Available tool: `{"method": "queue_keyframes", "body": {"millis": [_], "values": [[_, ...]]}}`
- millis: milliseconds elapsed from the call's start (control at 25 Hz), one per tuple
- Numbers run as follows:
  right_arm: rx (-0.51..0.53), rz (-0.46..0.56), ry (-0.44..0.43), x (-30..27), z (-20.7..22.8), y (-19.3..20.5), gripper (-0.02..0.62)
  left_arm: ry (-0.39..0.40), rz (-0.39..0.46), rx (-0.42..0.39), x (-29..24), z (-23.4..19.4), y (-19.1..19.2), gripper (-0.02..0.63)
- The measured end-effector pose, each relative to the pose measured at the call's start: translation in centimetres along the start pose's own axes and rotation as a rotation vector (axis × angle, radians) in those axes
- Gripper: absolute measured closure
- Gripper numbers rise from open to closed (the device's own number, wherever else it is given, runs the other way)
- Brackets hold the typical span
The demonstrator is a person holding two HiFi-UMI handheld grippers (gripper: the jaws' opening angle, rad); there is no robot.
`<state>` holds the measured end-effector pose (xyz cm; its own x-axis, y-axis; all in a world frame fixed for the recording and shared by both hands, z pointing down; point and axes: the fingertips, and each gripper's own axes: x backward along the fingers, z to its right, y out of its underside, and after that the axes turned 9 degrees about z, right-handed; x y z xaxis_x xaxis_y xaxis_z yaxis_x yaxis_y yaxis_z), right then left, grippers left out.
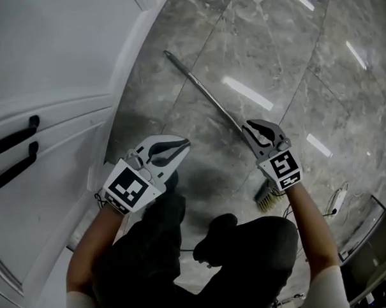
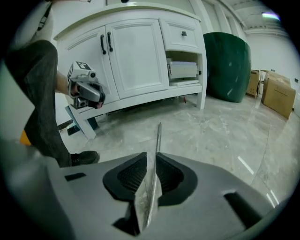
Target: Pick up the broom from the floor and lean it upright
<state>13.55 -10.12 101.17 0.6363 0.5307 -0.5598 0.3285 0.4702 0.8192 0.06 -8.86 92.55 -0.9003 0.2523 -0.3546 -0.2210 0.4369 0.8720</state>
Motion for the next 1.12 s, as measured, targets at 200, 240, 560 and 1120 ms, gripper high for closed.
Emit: {"method": "queue_keyframes", "body": {"millis": [200, 240, 560, 1120], "values": [[0.004, -0.059, -0.022, -3.4, -0.6, 4.3, 0.516, 0.017, -0.008, -0.008, 0.6, 0.6, 1.9, 0.591], [0.01, -0.074, -0.026, -4.1, -0.7, 5.1, 0.514, 0.015, -0.008, -0.011, 0.8, 0.6, 2.1, 0.591], [0.049, -0.169, -0.005, -8.3, 0.1, 10.7, 0.493, 0.005, 0.031, -0.017, 0.8, 1.0, 2.0, 0.591], [-0.013, -0.276, 0.065, -10.7, 0.5, 13.9, 0.508, 0.031, 0.026, -0.022, 0.2, 2.2, 2.9, 0.591]]}}
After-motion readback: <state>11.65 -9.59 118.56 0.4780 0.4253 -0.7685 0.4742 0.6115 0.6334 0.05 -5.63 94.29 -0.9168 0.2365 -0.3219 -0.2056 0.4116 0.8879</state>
